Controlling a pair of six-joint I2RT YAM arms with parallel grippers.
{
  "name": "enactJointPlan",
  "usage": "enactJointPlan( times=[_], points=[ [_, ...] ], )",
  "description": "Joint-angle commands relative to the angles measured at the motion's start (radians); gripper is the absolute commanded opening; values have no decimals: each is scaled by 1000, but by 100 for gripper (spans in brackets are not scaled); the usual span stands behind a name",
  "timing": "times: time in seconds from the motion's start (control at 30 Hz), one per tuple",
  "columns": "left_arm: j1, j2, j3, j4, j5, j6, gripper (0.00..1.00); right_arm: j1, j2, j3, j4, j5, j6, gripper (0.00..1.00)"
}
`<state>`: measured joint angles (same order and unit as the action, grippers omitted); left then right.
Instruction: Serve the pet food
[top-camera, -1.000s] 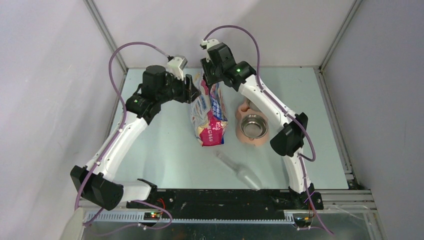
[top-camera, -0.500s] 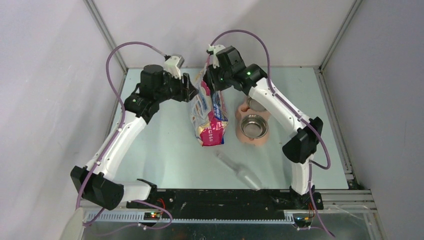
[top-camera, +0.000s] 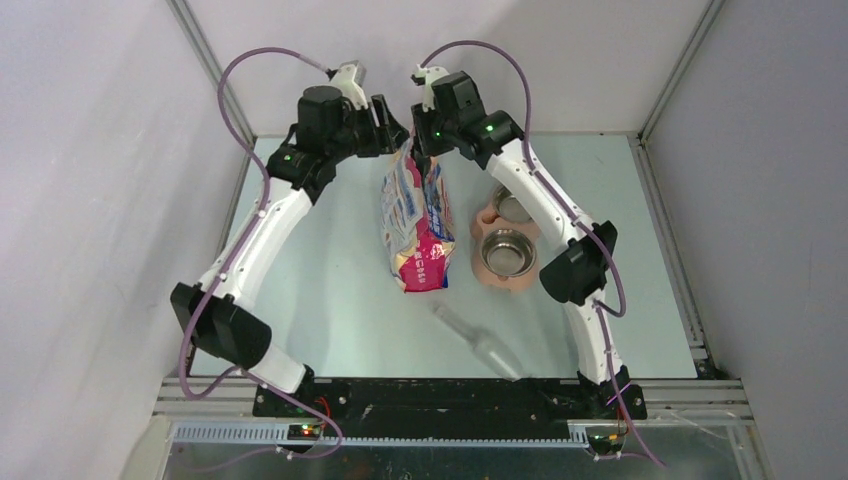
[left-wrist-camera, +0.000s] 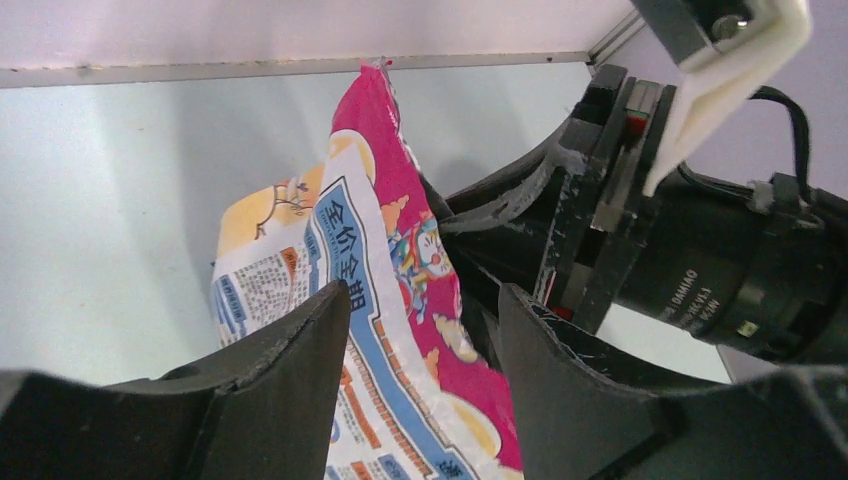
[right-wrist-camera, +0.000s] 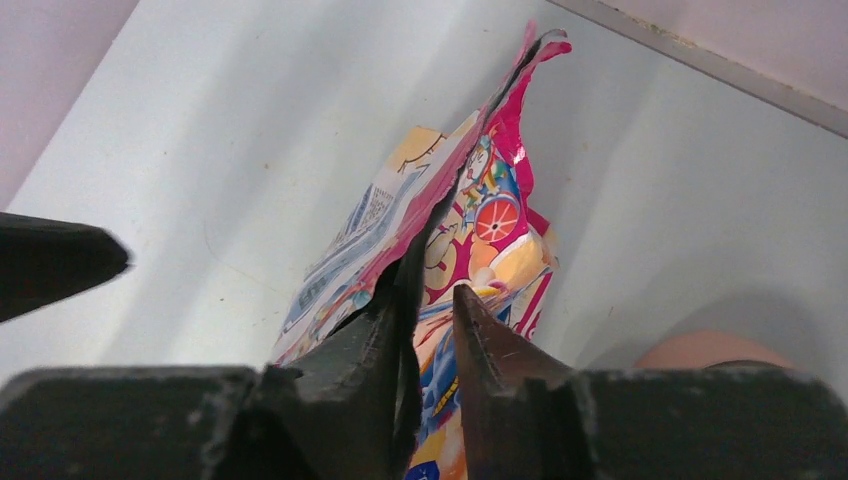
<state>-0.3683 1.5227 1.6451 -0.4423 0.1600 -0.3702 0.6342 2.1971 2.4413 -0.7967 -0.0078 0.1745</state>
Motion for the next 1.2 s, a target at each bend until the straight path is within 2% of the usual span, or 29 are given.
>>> enactJointPlan(
  times=[0.0, 0.1, 0.57, 0.7, 0.83, 1.03, 1.1, 1.13, 1.17],
  points=[
    [-26, 34, 44, 38, 26, -83, 63, -27, -71, 7, 27, -24, 1, 31],
    [-48, 53, 48, 41, 41, -75, 63, -26, -93, -8, 20, -29, 3, 33],
    [-86, 49, 13, -25, -87, 29, 61, -46, -148, -93, -7, -66, 9, 32],
    [-98, 54, 23, -64, -238, 89, 59, -41, -151, -117, -13, -82, 4, 32],
    [-101, 78, 49, -83, -282, 122, 59, -31, -146, -130, -15, -99, 3, 31],
    [-105, 103, 71, -83, -244, 150, 54, -22, -123, -105, -16, -122, 20, 26],
    [-106, 107, 76, -85, -244, 168, 50, -19, -121, -97, -17, -127, 25, 17],
    [-106, 109, 79, -88, -246, 178, 48, -19, -120, -92, -18, -122, 28, 7],
    [-106, 110, 81, -90, -248, 199, 44, -18, -119, -89, -20, -118, 28, 2]
  ],
)
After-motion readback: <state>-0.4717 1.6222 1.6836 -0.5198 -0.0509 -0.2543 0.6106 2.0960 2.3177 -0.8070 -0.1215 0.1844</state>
